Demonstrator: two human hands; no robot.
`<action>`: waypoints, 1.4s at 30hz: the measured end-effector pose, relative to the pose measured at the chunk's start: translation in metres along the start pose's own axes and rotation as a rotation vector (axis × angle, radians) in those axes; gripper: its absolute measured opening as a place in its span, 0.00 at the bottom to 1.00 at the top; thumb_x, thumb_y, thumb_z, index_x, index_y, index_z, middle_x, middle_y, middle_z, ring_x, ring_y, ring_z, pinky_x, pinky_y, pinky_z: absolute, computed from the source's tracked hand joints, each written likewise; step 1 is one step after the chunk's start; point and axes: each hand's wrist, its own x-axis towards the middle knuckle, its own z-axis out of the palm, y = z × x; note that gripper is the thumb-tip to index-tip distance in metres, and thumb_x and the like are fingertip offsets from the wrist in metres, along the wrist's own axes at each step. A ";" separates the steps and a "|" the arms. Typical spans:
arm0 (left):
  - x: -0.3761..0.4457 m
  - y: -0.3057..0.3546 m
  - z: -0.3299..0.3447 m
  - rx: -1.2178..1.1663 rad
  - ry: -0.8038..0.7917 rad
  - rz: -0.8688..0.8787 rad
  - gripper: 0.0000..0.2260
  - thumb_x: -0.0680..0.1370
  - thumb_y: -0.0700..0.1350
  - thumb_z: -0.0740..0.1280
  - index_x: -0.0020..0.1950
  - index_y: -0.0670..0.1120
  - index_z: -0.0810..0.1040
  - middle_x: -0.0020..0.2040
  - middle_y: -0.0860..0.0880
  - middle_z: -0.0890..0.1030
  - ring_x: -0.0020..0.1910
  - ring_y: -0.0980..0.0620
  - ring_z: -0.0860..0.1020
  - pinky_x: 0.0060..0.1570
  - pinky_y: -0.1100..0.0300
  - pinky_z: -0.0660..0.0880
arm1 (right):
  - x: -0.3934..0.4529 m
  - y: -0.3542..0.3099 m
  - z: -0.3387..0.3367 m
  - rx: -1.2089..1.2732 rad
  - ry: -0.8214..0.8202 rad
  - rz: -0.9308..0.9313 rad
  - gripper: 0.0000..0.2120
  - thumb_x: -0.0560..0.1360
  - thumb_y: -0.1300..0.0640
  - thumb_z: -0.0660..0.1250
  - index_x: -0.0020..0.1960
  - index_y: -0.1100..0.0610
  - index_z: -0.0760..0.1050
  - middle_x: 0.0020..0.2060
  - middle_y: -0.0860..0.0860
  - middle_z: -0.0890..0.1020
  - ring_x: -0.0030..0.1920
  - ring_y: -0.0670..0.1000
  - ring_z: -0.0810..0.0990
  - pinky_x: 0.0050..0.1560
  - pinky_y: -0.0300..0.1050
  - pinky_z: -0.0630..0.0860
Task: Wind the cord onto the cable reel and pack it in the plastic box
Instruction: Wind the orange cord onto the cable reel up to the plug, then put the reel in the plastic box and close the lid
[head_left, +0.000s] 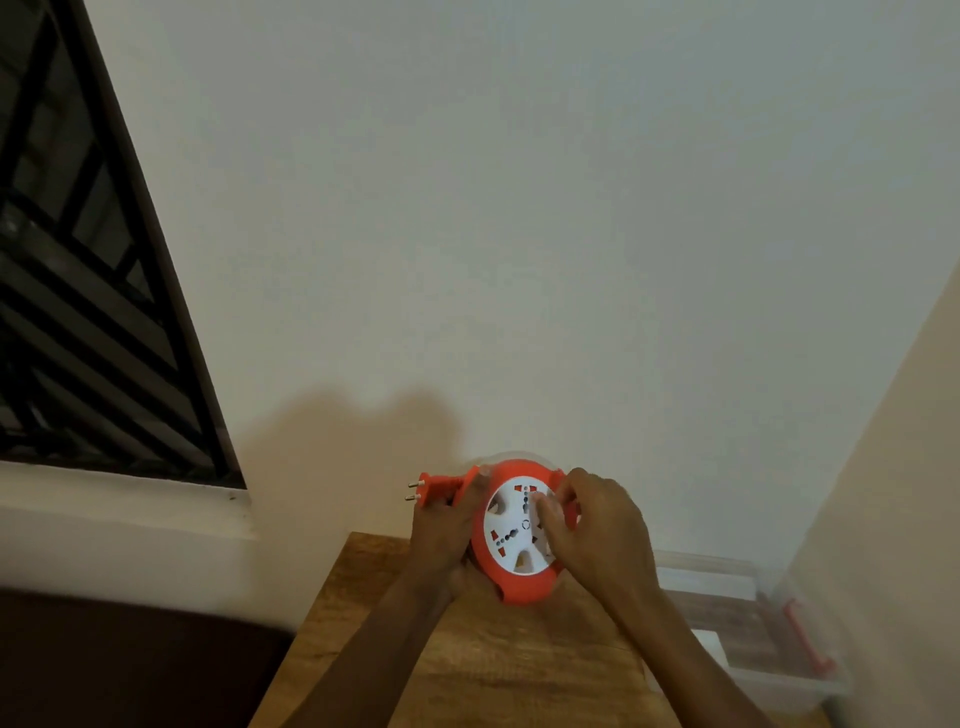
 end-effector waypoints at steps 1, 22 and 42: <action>0.001 0.001 -0.004 -0.029 0.009 -0.012 0.18 0.69 0.56 0.76 0.51 0.45 0.86 0.47 0.42 0.90 0.43 0.39 0.89 0.36 0.50 0.85 | -0.001 0.006 -0.001 0.063 0.033 0.033 0.09 0.73 0.45 0.69 0.47 0.49 0.75 0.43 0.45 0.81 0.42 0.45 0.78 0.43 0.43 0.78; 0.013 -0.071 -0.142 0.177 0.220 -0.555 0.09 0.74 0.38 0.74 0.54 0.40 0.82 0.47 0.40 0.87 0.48 0.40 0.82 0.33 0.55 0.80 | -0.096 0.015 0.147 0.731 -0.570 1.062 0.02 0.76 0.61 0.70 0.47 0.59 0.80 0.35 0.57 0.86 0.32 0.56 0.83 0.35 0.50 0.82; 0.036 -0.123 -0.220 0.745 0.184 -0.339 0.19 0.78 0.34 0.70 0.69 0.40 0.76 0.62 0.39 0.83 0.61 0.40 0.81 0.63 0.41 0.79 | -0.132 -0.021 0.213 0.524 -0.489 0.932 0.03 0.74 0.54 0.72 0.46 0.53 0.82 0.35 0.48 0.85 0.29 0.50 0.84 0.29 0.41 0.79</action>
